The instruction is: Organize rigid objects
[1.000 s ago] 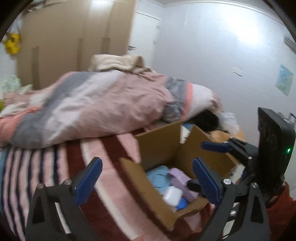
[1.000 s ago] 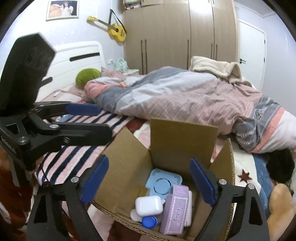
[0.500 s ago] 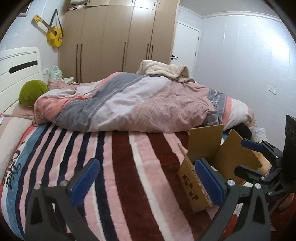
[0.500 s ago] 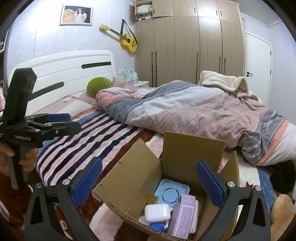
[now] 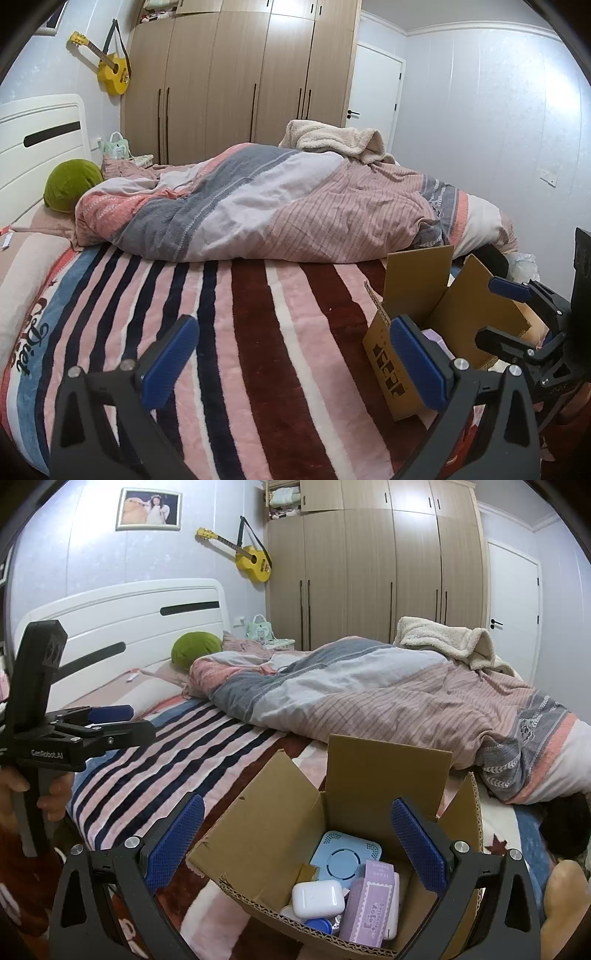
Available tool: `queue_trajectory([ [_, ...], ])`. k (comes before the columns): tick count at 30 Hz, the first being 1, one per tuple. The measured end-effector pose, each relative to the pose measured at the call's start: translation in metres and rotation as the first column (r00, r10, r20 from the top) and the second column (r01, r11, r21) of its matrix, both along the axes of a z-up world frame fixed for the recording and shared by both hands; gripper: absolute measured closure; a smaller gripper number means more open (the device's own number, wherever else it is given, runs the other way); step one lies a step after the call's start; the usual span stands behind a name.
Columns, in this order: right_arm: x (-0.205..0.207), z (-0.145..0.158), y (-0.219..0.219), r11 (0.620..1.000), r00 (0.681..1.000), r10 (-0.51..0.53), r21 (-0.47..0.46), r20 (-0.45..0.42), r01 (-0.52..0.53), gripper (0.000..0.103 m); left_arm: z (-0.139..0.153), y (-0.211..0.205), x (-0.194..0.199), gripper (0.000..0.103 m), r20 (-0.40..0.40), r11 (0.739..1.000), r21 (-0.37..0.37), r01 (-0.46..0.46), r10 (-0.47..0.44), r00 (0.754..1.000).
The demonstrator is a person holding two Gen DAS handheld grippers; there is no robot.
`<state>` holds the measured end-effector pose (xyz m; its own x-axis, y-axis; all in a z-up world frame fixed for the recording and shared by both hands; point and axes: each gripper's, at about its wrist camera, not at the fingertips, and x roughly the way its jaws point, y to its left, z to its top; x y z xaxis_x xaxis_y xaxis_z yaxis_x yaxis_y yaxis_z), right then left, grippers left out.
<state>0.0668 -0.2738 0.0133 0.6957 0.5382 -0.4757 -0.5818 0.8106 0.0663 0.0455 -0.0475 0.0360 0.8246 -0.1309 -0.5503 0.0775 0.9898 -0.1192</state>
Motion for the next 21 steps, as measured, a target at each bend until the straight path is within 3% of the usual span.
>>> queue_trajectory([
  [21, -0.0018, 0.0001, 0.0008, 1.000, 1.000, -0.003, 0.001, -0.001, 0.003, 0.002, -0.0008, 0.0032, 0.0009, 0.000, -0.010, 1.000, 0.012, -0.004, 0.004, 1.000],
])
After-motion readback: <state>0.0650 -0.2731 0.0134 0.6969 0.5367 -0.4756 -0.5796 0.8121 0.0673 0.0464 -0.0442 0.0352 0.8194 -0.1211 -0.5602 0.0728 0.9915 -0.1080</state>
